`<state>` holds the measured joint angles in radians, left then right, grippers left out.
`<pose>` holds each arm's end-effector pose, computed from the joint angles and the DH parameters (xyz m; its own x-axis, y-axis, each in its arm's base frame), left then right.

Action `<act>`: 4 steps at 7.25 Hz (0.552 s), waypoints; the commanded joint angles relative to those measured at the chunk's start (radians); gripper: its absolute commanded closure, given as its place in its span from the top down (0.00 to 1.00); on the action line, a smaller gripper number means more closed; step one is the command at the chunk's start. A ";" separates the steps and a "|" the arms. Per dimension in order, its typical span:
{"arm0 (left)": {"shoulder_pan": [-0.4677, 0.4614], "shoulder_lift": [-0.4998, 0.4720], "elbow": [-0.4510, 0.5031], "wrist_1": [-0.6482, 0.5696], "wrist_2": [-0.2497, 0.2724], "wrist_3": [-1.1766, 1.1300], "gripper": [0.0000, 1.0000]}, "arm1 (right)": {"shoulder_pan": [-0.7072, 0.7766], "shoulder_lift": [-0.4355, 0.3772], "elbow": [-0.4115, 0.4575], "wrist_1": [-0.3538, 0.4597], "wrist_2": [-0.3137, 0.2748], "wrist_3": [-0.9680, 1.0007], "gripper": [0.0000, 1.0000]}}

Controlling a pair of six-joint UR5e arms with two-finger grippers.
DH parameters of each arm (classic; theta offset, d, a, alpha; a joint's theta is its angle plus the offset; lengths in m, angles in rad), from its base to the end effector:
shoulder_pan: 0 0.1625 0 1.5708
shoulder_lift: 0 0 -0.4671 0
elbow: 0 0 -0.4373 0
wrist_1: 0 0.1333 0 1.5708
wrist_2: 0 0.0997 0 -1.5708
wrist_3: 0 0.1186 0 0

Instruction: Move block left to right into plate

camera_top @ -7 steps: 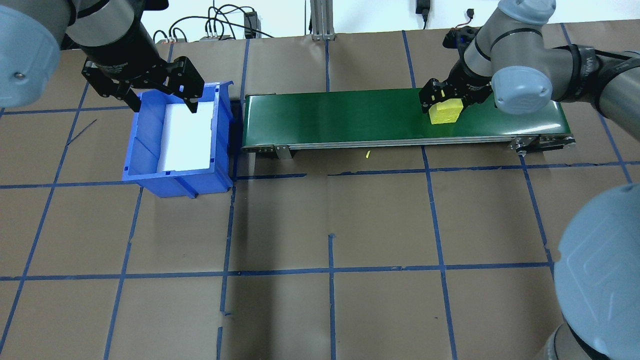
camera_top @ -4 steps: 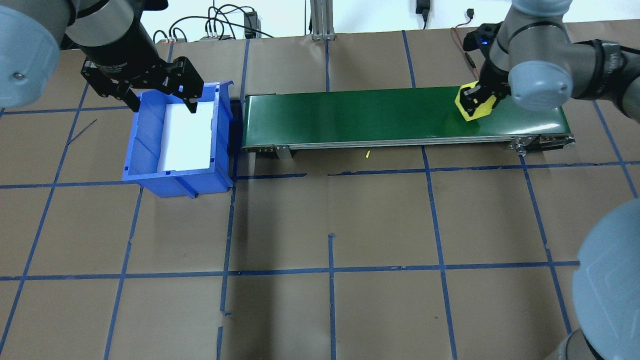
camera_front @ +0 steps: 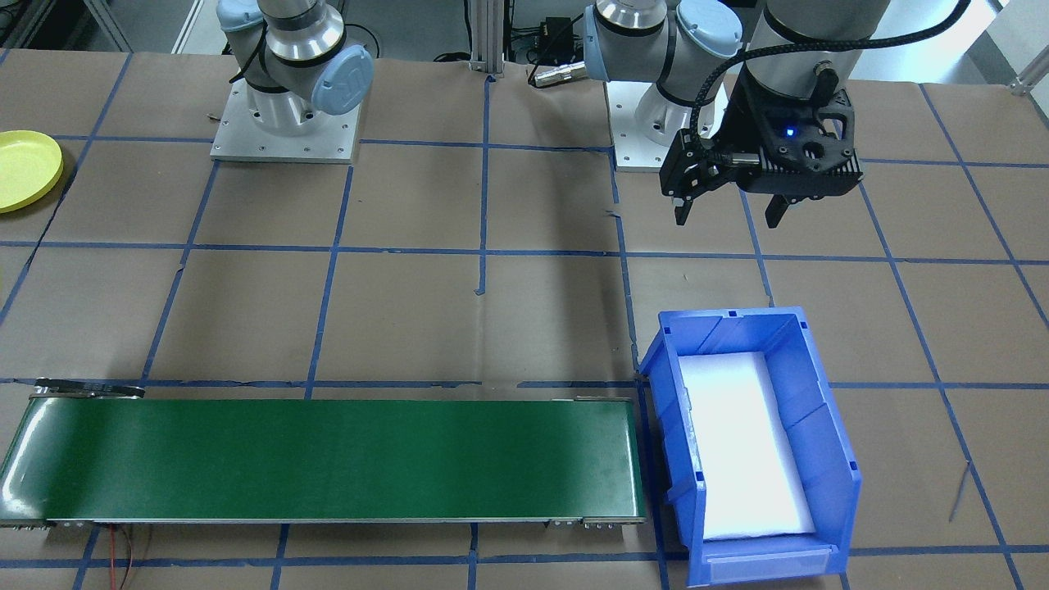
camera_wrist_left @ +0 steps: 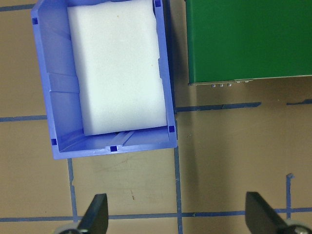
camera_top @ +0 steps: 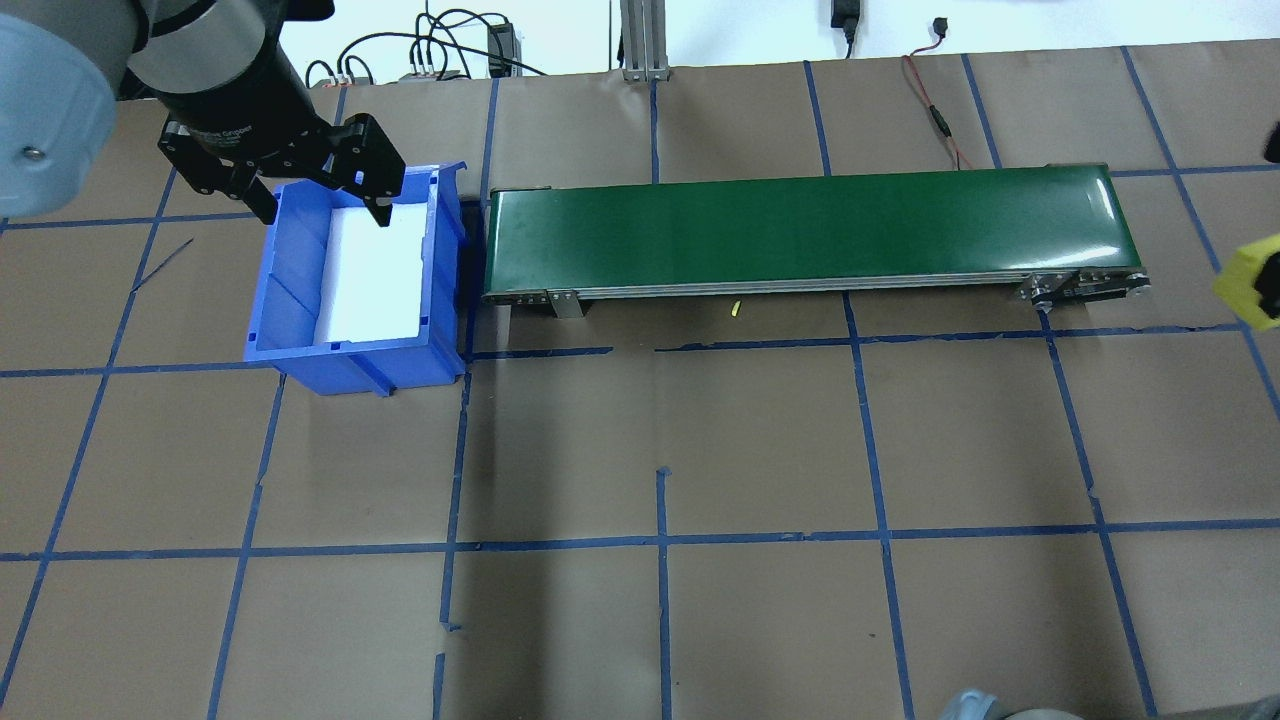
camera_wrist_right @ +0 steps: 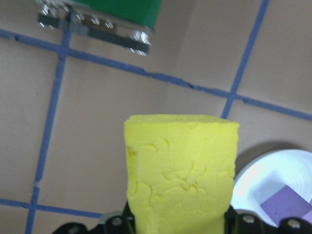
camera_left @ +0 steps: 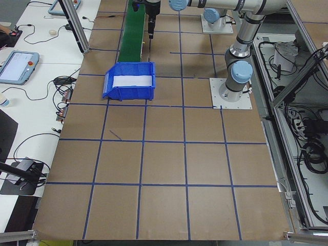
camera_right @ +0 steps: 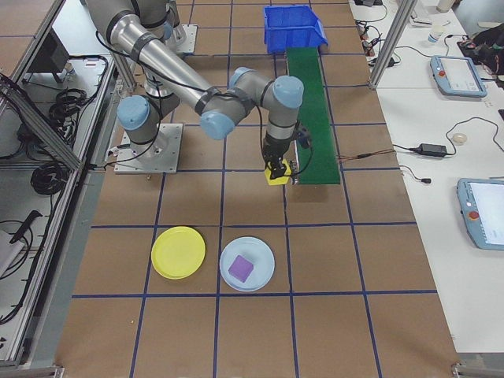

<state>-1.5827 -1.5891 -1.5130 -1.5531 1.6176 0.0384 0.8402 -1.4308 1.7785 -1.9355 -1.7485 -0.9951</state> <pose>-0.1343 -0.5503 0.5342 -0.9977 0.0475 -0.0489 0.0502 0.9972 -0.0553 -0.3020 -0.5054 0.3610 -0.9577 -0.2658 0.1105 -0.2500 0.9582 0.1390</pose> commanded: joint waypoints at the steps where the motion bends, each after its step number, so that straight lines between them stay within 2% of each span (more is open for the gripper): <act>1: 0.000 0.001 0.002 0.001 0.001 0.000 1.00 | -0.366 -0.011 0.041 0.013 0.000 -0.323 0.48; 2: 0.000 0.001 0.002 0.001 -0.001 0.000 1.00 | -0.489 -0.007 0.080 0.010 0.007 -0.380 0.47; 4: 0.000 0.001 0.002 0.002 -0.002 0.000 1.00 | -0.662 0.018 0.189 -0.113 0.012 -0.478 0.47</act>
<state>-1.5831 -1.5877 -1.5111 -1.5514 1.6166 0.0384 0.2870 -1.4273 1.9078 -1.9875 -1.7387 -1.3987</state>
